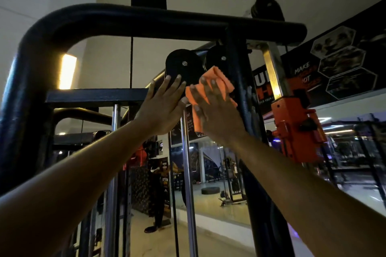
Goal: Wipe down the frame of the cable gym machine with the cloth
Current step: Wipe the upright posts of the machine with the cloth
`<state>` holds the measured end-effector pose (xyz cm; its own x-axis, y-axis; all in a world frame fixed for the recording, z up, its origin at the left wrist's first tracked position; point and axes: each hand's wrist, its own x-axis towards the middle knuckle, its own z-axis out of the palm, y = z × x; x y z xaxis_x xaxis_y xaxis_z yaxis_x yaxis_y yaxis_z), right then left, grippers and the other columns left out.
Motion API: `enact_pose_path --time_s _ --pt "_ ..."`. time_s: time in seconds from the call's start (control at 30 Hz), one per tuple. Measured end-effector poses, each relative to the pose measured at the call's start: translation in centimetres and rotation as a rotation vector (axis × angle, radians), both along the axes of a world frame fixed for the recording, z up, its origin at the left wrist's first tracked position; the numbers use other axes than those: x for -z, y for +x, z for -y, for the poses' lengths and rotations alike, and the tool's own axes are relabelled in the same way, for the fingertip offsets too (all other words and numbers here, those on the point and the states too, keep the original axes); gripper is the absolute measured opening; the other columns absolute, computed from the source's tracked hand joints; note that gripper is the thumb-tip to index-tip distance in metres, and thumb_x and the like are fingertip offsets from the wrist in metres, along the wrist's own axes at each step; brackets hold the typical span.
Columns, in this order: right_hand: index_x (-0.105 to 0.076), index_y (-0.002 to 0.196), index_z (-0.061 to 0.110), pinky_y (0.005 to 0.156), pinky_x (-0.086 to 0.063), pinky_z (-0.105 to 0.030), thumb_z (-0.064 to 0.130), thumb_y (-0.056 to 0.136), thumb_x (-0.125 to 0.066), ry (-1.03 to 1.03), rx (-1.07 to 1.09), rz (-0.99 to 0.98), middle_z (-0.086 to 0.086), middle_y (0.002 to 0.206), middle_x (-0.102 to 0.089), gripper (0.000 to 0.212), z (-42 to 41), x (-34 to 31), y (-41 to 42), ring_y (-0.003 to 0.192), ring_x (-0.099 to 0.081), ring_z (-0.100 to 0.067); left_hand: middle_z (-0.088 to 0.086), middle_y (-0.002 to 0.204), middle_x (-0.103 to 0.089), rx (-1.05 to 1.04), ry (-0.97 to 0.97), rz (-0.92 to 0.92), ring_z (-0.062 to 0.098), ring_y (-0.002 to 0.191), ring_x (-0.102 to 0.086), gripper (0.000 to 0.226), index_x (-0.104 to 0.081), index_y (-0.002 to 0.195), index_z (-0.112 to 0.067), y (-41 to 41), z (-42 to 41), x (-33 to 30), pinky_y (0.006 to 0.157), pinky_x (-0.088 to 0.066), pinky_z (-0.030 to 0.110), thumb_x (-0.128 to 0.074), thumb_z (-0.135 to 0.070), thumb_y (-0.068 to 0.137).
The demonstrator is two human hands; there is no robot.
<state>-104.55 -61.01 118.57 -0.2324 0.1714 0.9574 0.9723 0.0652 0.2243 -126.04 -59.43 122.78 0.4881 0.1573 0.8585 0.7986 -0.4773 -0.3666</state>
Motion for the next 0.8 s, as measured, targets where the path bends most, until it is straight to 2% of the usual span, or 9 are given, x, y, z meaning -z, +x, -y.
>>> enact_pose_path --time_s 0.1,0.17,0.27,0.43,0.57,0.63,0.7,0.8 --pt "0.010 0.173 0.038 0.134 -0.006 -0.063 0.049 0.116 -0.020 -0.006 0.048 -0.070 -0.002 0.181 0.019 0.065 0.7 -1.1 4.1 0.167 0.018 -0.026 -0.004 0.180 0.005 -0.004 -0.008 -0.016 0.015 0.164 0.017 0.079 -0.008 0.172 -0.025 1.9 0.7 0.1 0.132 0.013 0.050 0.000 -0.061 0.103" --pt "0.009 0.173 0.035 0.134 -0.009 -0.061 0.049 0.116 -0.019 -0.004 0.082 -0.103 -0.004 0.181 0.017 0.065 0.8 -1.7 5.2 0.167 0.018 -0.027 -0.004 0.180 0.003 0.003 -0.023 -0.011 0.015 0.164 0.016 0.077 -0.010 0.172 -0.024 3.4 1.1 0.1 0.133 0.014 0.048 -0.003 -0.059 0.104" --pt "0.000 0.174 0.031 0.132 -0.010 -0.060 0.048 0.117 -0.023 -0.010 0.033 -0.084 -0.005 0.182 0.012 0.064 1.5 -1.8 5.2 0.167 0.015 -0.026 -0.001 0.181 0.001 0.022 -0.037 0.003 0.016 0.165 0.013 0.078 -0.012 0.172 -0.022 5.4 1.3 0.1 0.133 0.013 0.047 -0.004 -0.060 0.103" --pt "-0.012 0.174 0.031 0.128 -0.027 -0.059 0.045 0.117 -0.029 -0.020 -0.035 -0.042 -0.003 0.183 0.001 0.061 2.9 -0.4 8.6 0.168 0.008 -0.022 0.002 0.180 -0.011 0.090 -0.054 0.014 0.015 0.166 0.002 0.078 -0.018 0.172 -0.020 8.3 1.9 0.7 0.132 0.011 0.045 -0.010 -0.060 0.104" --pt "-0.013 0.174 0.031 0.134 -0.013 -0.062 0.047 0.117 -0.023 0.072 -0.146 -0.211 -0.004 0.183 -0.001 0.060 4.0 -3.0 11.5 0.169 0.005 -0.027 0.000 0.179 -0.018 0.124 0.014 0.028 0.014 0.166 -0.003 0.071 -0.022 0.171 -0.023 10.6 1.7 -0.7 0.130 0.011 0.042 -0.018 -0.055 0.107" --pt "-0.005 0.175 0.032 0.133 -0.002 -0.068 0.049 0.117 -0.022 0.032 -0.099 -0.224 -0.007 0.183 0.004 0.063 3.2 -4.0 12.0 0.168 0.009 -0.031 0.000 0.179 -0.018 0.140 0.048 0.071 0.015 0.166 -0.003 0.064 -0.022 0.170 -0.024 11.9 1.5 -2.0 0.130 0.010 0.042 -0.026 -0.049 0.111" --pt "0.008 0.173 0.035 0.131 0.008 -0.068 0.050 0.117 -0.021 -0.017 -0.110 -0.251 -0.007 0.182 0.014 0.065 1.9 -3.5 11.8 0.168 0.011 -0.032 0.002 0.179 -0.017 0.132 0.091 0.121 0.018 0.166 -0.004 0.059 -0.023 0.170 -0.022 12.9 1.2 -3.3 0.129 0.009 0.042 -0.034 -0.040 0.115" --pt "0.010 0.173 0.037 0.132 0.003 -0.064 0.046 0.117 -0.025 0.011 -0.218 -0.297 -0.007 0.182 0.015 0.066 0.6 -2.1 11.3 0.168 0.009 -0.032 0.006 0.179 -0.014 0.091 0.142 0.133 0.024 0.167 -0.004 0.058 -0.026 0.169 -0.019 13.5 0.9 -4.8 0.131 0.004 0.047 -0.039 -0.035 0.115"
